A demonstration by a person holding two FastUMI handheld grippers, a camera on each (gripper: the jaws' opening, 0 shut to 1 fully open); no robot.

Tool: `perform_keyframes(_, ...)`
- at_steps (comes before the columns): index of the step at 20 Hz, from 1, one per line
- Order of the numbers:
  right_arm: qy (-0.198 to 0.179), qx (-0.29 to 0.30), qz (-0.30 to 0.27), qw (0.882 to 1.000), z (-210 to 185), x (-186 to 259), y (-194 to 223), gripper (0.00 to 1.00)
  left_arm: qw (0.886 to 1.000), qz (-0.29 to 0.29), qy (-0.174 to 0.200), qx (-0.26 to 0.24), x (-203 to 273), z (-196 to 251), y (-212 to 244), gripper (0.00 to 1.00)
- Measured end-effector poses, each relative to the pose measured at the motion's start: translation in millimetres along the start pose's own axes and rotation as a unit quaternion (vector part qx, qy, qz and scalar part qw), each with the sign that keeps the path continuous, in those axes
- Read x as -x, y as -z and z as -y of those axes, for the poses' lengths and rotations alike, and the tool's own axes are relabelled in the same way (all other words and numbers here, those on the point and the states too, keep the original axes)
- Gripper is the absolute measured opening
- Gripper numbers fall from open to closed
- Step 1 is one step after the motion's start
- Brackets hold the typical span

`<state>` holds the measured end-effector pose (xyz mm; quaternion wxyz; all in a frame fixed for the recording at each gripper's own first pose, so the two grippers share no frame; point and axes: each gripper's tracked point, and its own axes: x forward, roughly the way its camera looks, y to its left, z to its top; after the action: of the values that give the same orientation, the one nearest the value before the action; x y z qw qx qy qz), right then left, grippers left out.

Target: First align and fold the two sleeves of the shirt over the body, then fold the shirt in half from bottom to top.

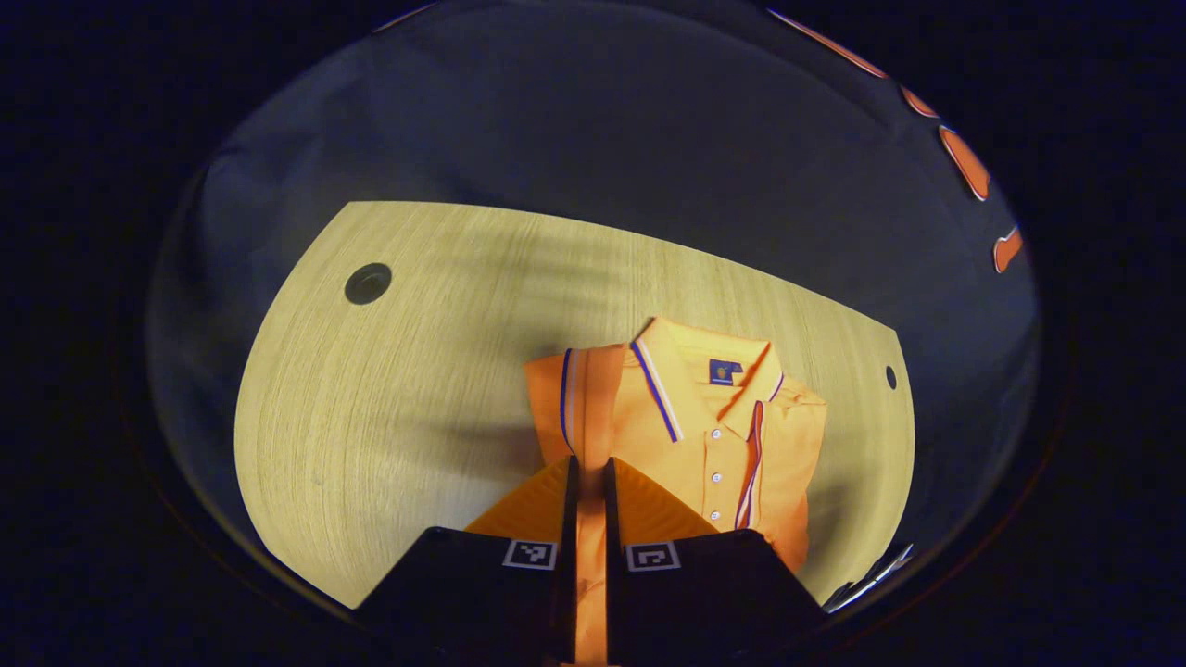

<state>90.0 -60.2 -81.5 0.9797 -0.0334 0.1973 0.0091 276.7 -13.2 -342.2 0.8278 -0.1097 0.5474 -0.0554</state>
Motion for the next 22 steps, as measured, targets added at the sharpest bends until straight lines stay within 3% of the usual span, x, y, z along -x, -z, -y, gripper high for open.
perform_keyframes(3,0.001,-0.003,-0.004,1.000,5.6,0.2,6.1,0.98,1.000,-0.010,0.013,-0.026,-9.9,33.3,2.3,0.13)
perform_keyframes(6,-0.001,-0.004,-0.010,1.000,10.3,0.4,12.2,0.99,0.994,-0.019,0.100,-0.033,-0.6,92.0,14.5,0.41)
perform_keyframes(7,-0.002,-0.002,-0.011,1.000,11.2,0.4,13.8,0.98,0.993,-0.012,0.110,-0.041,5.9,102.3,13.0,0.51)
perform_keyframes(8,-0.002,0.000,-0.010,1.000,13.5,-0.7,13.2,0.98,0.993,-0.001,0.104,-0.052,9.4,105.3,10.4,0.68)
perform_keyframes(10,-0.008,0.001,-0.006,1.000,13.2,-1.2,11.5,0.98,0.994,0.021,0.079,-0.073,20.8,97.0,9.8,0.82)
perform_keyframes(16,-0.047,0.020,0.019,0.999,-4.8,-5.3,0.7,0.98,0.987,0.139,0.040,-0.067,103.8,80.6,9.3,0.96)
perform_keyframes(18,-0.062,0.027,0.038,0.997,-15.8,-5.0,-5.8,0.98,0.979,0.191,0.021,-0.061,139.0,72.8,14.3,1.00)
perform_keyframes(22,-0.079,0.035,0.074,0.994,-38.0,-1.3,-20.2,0.98,0.956,0.290,-0.012,-0.037,215.4,62.5,41.8,0.96)
